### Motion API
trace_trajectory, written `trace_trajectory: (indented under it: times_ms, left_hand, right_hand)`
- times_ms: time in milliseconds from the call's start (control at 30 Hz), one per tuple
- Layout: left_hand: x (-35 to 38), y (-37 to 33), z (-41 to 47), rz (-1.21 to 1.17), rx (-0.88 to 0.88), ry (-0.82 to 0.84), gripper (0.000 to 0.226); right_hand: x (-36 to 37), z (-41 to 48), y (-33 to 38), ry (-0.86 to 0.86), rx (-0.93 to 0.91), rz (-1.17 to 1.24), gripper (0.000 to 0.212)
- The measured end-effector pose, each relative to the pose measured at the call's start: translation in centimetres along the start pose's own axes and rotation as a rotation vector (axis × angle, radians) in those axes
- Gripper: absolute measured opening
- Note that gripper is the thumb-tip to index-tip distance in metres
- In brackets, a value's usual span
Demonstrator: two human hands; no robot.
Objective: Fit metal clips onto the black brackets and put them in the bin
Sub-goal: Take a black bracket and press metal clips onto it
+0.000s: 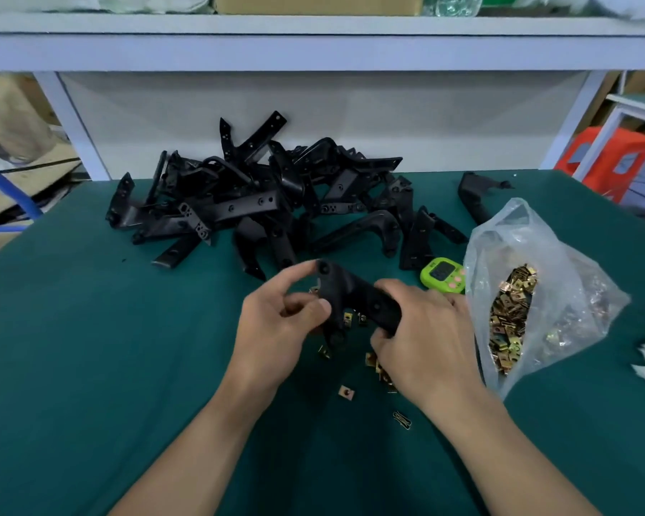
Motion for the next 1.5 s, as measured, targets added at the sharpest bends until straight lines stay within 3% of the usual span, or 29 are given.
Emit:
trace_trajectory:
  times_ms: [67,167,267,333,433,533,600,733,867,967,1133,1233,1367,1500]
  left_hand:
    - [1.2,-0.3,-0.4,0.012,0.013,0.067,0.042]
    - [0.9,0.0,-0.9,0.101,0.015,0.003,0.032]
    - [1.2,-0.9,-1.4,0.653,0.137,0.026,0.022]
    - [2.2,-0.5,-1.5,0.816,0.119,0.118,0.029]
    - [3.7,0.6,-1.6,0.824,0.123,0.260,0.038]
    - [4.4,0.7,-1.6,0.853,0.165,0.288,0.028]
    - [4.9,-0.1,-1.8,0.892,0.228,0.304,0.023]
    - [6.5,-2.1,-2.6,0.808,0.396,0.363,0.045]
    - [9.7,0.0,-4.0,0.875,0.337,0.585,0.078]
    - [10.8,1.8,-4.3,1.104,0.342,0.697,0.081]
    - [7.4,1.3,-1.9,1.185,0.347,0.524,0.057]
    - [5.4,0.7,-1.3,1.190,0.370,0.437,0.044]
    - [3.4,-0.1,-1.0,1.043,0.355,0.330,0.026]
    - [2.4,-0.1,-0.4,0.908,0.292,0.240,0.014]
  right_hand:
    - [0.6,0.1,-0.4,0.033,0.035,0.064,0.040]
    - [1.6,0.7,-2.3,0.089,0.194,0.263,0.037]
    - [2.1,1.1,-4.1,0.086,0.315,0.445,0.028]
    - [2.3,1.1,-4.2,0.073,0.327,0.426,0.020]
    - [2.5,0.8,-3.7,0.066,0.323,0.273,0.015]
    - [3.2,0.3,-2.7,0.112,0.275,0.086,0.015]
    - [3.6,0.1,-1.6,0.152,0.235,0.132,0.012]
    - [2.4,-0.3,-0.2,0.107,0.240,0.444,0.008]
    - [-0.2,-0.1,-1.8,-0.046,0.289,0.421,0.014]
    - [-0.4,0.1,-3.0,-0.029,0.334,0.303,0.018]
    - [1.6,-0.7,-2.1,0.142,0.325,0.173,0.018]
    - [2.4,-1.2,-0.2,0.191,0.230,0.277,0.024]
    - [1.8,-1.1,0.2,0.167,0.219,0.508,0.025]
    - [1.2,-0.2,-1.6,0.091,0.292,0.582,0.019]
Point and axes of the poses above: each hand's wrist, its own z-axis towards the middle knuckle, its own x-axis out of the palm, y = z × x, the point moved 10 cm from there along z, towards the middle knuckle, and after that the axes turned 6 degrees about x, right-handed, at the moved point
